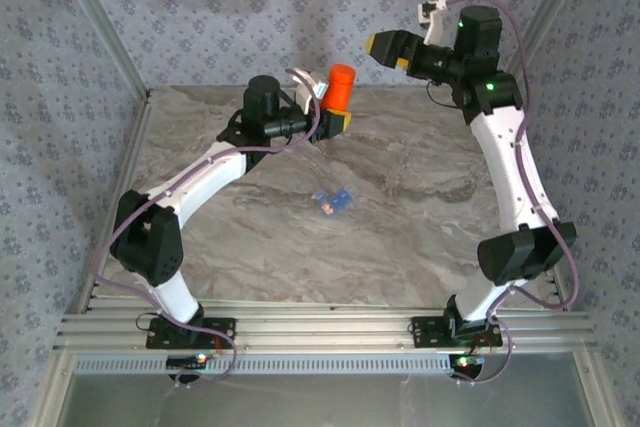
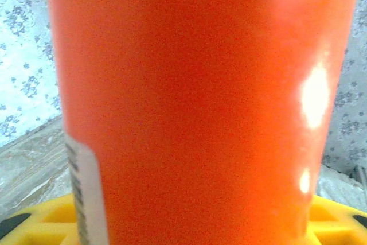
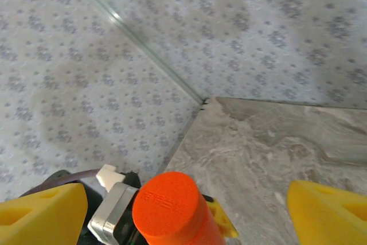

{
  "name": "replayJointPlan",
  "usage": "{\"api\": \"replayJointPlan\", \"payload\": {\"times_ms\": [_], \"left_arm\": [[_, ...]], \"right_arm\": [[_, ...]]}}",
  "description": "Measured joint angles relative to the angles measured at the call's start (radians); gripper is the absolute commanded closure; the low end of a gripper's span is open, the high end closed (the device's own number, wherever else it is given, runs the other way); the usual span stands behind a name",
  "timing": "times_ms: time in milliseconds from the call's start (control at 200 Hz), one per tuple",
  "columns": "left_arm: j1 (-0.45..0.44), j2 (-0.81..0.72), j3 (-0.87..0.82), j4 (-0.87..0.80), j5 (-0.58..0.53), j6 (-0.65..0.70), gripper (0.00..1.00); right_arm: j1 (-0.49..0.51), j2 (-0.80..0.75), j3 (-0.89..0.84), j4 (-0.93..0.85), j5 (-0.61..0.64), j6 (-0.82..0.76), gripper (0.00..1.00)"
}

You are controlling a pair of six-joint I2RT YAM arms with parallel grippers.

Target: Sort the pills into containers

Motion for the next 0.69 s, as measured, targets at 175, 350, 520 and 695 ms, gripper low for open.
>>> {"api": "replayJointPlan", "payload": {"times_ms": [175,350,520,695], "left_arm": [[0.0,0.0,0.019,-0.011,0.04,-0.018,1.0],[0.0,0.001,0.026,-0.015,0.058,-0.027,1.0],[0.0,0.001,0.027,-0.021,0.066,-0.031,1.0],[0.0,0.001,0.027,-0.023,0.066,-0.031,1.0]], "right_arm": [[0.034,0.087,0.101,-0.09,-0.075,-0.117,0.08],[0.063,0.122,0.153,-0.17,-0.094,-0.19,0.1],[0.078,0.128,0.163,-0.217,-0.102,-0.229,0.12],[0.089,0.134,0.164,-0.238,-0.102,-0.247,0.18]]}}
